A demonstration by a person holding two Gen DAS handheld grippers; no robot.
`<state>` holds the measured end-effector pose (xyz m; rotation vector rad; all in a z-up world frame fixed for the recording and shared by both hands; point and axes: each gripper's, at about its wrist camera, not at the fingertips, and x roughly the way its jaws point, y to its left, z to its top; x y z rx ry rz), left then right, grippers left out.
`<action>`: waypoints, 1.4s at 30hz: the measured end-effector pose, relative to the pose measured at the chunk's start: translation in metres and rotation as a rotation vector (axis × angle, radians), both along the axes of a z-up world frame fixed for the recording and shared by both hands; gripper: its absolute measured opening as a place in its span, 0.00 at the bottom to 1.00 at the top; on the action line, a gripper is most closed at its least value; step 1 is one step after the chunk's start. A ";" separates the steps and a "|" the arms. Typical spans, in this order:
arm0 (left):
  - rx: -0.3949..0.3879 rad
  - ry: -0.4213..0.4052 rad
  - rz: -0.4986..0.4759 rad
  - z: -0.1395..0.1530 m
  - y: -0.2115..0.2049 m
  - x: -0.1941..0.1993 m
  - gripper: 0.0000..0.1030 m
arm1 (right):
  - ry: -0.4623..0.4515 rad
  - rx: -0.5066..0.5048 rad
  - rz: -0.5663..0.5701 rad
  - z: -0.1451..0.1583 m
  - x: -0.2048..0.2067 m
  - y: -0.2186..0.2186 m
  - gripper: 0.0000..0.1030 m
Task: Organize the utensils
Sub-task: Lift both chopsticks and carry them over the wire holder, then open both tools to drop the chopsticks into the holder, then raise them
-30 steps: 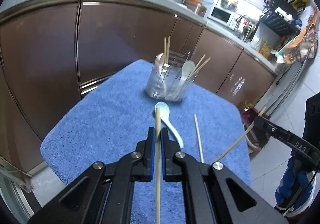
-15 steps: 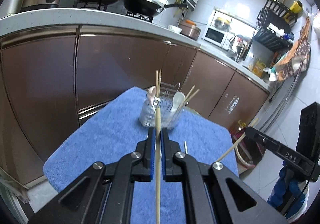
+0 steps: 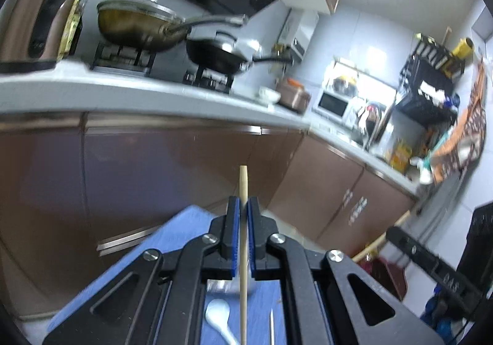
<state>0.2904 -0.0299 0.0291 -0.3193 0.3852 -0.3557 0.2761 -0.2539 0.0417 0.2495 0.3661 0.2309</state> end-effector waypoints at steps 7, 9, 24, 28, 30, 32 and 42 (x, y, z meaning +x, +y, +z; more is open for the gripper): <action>-0.012 -0.098 0.069 0.000 -0.028 0.062 0.04 | -0.058 -0.059 -0.002 -0.004 0.052 -0.004 0.05; -0.001 -0.107 0.085 -0.009 -0.038 0.081 0.04 | -0.053 -0.069 -0.001 -0.014 0.064 -0.006 0.05; -0.024 -0.059 0.129 -0.086 -0.073 0.153 0.04 | 0.036 -0.138 0.022 -0.089 0.122 -0.005 0.05; 0.003 -0.057 0.138 -0.103 -0.083 0.158 0.04 | 0.064 -0.150 0.021 -0.104 0.128 -0.005 0.05; 0.015 -0.058 0.145 -0.113 -0.086 0.158 0.04 | 0.076 -0.150 0.020 -0.109 0.130 -0.005 0.05; 0.022 -0.070 0.151 -0.119 -0.089 0.156 0.04 | 0.088 -0.154 0.019 -0.112 0.131 -0.003 0.05; 0.038 -0.071 0.124 -0.124 -0.090 0.138 0.20 | 0.086 -0.157 -0.006 -0.111 0.114 -0.005 0.26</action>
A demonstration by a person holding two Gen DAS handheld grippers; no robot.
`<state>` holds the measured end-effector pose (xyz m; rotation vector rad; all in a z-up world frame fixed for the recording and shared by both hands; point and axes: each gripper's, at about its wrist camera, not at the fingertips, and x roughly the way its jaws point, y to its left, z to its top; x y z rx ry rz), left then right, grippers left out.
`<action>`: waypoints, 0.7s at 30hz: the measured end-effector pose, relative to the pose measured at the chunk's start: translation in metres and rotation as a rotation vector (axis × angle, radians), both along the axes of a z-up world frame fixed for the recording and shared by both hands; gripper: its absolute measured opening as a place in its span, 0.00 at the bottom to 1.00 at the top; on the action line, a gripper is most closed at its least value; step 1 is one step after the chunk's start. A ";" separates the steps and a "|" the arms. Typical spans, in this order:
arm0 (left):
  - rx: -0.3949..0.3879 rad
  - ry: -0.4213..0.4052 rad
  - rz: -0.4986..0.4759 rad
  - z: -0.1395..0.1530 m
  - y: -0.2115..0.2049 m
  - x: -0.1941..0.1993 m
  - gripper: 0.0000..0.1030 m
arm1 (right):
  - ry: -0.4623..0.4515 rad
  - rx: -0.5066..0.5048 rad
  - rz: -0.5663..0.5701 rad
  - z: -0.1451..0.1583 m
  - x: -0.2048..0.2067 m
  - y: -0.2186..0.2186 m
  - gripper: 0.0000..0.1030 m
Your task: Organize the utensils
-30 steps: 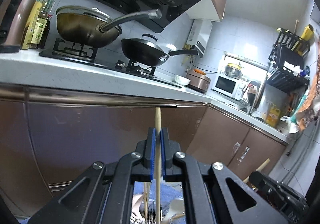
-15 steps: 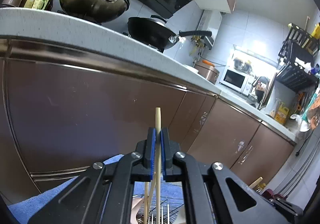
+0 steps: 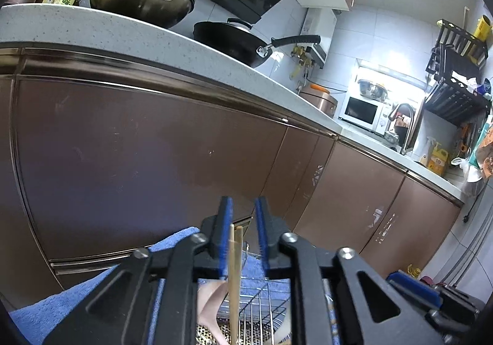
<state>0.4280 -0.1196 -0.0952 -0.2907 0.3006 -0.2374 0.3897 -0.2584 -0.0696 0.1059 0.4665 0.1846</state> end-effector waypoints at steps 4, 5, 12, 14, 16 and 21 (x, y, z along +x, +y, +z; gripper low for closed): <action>0.018 -0.006 -0.007 0.008 0.004 -0.017 0.23 | -0.009 0.018 -0.023 0.009 -0.017 -0.006 0.28; 0.023 -0.009 -0.008 0.011 0.005 -0.022 0.23 | -0.010 0.022 -0.028 0.010 -0.022 -0.008 0.28; 0.043 -0.034 -0.016 0.036 0.021 -0.070 0.39 | -0.011 0.041 -0.063 0.023 -0.063 -0.013 0.34; 0.045 -0.043 -0.015 0.045 0.029 -0.089 0.42 | -0.007 0.046 -0.071 0.025 -0.077 -0.013 0.35; 0.043 -0.046 -0.019 0.051 0.035 -0.105 0.46 | -0.002 0.047 -0.082 0.027 -0.091 -0.012 0.36; 0.056 -0.046 -0.024 0.067 0.051 -0.153 0.49 | 0.001 0.047 -0.119 0.034 -0.133 -0.010 0.43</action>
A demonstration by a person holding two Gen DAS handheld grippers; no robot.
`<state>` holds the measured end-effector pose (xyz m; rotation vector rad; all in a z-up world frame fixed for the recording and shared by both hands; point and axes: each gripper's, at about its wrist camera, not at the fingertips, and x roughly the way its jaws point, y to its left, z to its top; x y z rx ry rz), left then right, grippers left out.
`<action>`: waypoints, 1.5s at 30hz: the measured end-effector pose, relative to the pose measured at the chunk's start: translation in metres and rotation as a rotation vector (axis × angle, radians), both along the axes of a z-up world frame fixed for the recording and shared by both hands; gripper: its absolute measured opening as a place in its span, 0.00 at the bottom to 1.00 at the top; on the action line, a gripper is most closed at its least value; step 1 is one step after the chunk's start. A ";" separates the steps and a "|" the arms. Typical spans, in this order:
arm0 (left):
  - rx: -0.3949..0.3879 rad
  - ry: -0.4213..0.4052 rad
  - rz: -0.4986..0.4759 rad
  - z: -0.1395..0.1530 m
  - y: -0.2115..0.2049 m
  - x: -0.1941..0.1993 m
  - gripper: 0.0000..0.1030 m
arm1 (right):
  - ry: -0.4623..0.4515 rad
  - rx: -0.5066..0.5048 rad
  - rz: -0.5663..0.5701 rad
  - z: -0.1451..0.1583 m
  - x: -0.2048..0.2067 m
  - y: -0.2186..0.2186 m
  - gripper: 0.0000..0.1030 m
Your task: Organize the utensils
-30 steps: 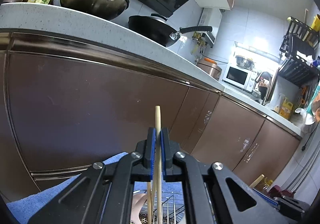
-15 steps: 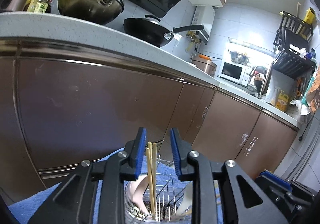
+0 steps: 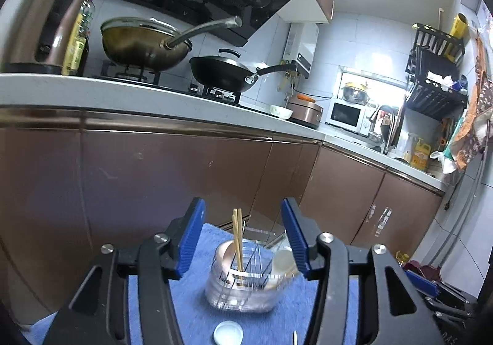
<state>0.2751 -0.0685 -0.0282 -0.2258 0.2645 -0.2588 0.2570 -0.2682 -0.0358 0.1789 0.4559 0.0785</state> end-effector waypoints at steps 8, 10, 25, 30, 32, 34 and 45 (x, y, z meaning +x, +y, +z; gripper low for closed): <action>0.030 0.001 0.031 0.020 0.034 -0.075 0.51 | -0.029 0.006 -0.036 0.015 -0.057 0.015 0.46; 0.032 0.005 0.041 0.024 0.044 -0.090 0.51 | -0.035 0.020 -0.038 0.017 -0.067 0.019 0.47; 0.030 0.024 0.044 0.042 0.080 -0.176 0.51 | -0.121 0.030 -0.005 0.043 -0.140 0.049 0.54; 0.042 0.017 0.038 0.045 0.080 -0.192 0.51 | -0.151 0.042 -0.019 0.052 -0.156 0.046 0.56; 0.042 0.017 0.036 0.046 0.083 -0.195 0.51 | -0.158 0.048 -0.022 0.054 -0.159 0.045 0.57; 0.046 0.018 0.036 0.046 0.084 -0.199 0.51 | -0.164 0.053 -0.024 0.056 -0.163 0.044 0.57; 0.074 0.037 0.031 0.041 0.076 -0.204 0.51 | -0.176 0.077 -0.043 0.056 -0.169 0.034 0.59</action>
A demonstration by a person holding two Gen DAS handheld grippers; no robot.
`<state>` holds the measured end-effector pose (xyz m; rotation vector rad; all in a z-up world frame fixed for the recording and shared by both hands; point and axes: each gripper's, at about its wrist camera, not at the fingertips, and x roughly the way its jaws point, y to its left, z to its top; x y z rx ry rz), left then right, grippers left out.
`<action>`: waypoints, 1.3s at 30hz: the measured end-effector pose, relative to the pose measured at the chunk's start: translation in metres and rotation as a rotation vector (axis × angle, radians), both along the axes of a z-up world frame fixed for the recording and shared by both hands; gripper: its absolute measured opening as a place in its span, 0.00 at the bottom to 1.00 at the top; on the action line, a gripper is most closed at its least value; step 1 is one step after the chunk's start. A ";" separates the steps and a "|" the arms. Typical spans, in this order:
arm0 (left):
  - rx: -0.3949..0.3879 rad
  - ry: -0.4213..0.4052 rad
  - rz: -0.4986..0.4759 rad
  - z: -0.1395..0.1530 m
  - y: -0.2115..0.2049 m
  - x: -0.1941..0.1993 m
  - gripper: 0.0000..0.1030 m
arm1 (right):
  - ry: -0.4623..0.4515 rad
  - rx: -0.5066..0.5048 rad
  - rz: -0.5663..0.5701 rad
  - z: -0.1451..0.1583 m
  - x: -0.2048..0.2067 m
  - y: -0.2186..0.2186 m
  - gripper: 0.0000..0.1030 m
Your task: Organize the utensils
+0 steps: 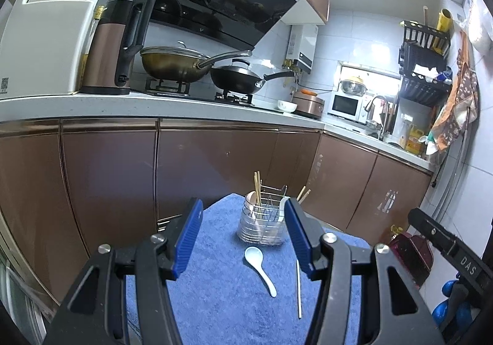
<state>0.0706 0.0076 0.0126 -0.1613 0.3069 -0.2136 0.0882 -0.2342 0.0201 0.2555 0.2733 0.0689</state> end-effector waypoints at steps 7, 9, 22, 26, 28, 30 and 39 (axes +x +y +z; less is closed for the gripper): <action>0.026 0.019 -0.007 -0.003 -0.005 0.005 0.51 | 0.000 0.024 -0.026 -0.004 -0.003 -0.009 0.60; 0.028 0.025 -0.010 -0.005 -0.005 0.006 0.51 | 0.001 0.028 -0.031 -0.005 -0.003 -0.011 0.60; 0.042 0.072 -0.033 -0.022 -0.012 0.025 0.51 | 0.046 0.033 -0.051 -0.018 0.013 -0.017 0.61; 0.039 0.104 -0.036 -0.032 -0.014 0.037 0.51 | 0.066 0.020 -0.061 -0.024 0.020 -0.019 0.61; 0.041 0.121 -0.037 -0.038 -0.015 0.045 0.51 | 0.075 0.013 -0.064 -0.026 0.024 -0.020 0.61; 0.039 0.144 -0.040 -0.044 -0.017 0.053 0.51 | 0.085 0.010 -0.066 -0.029 0.028 -0.021 0.61; 0.052 0.216 -0.049 -0.077 -0.023 0.085 0.51 | 0.186 0.023 -0.077 -0.063 0.059 -0.034 0.61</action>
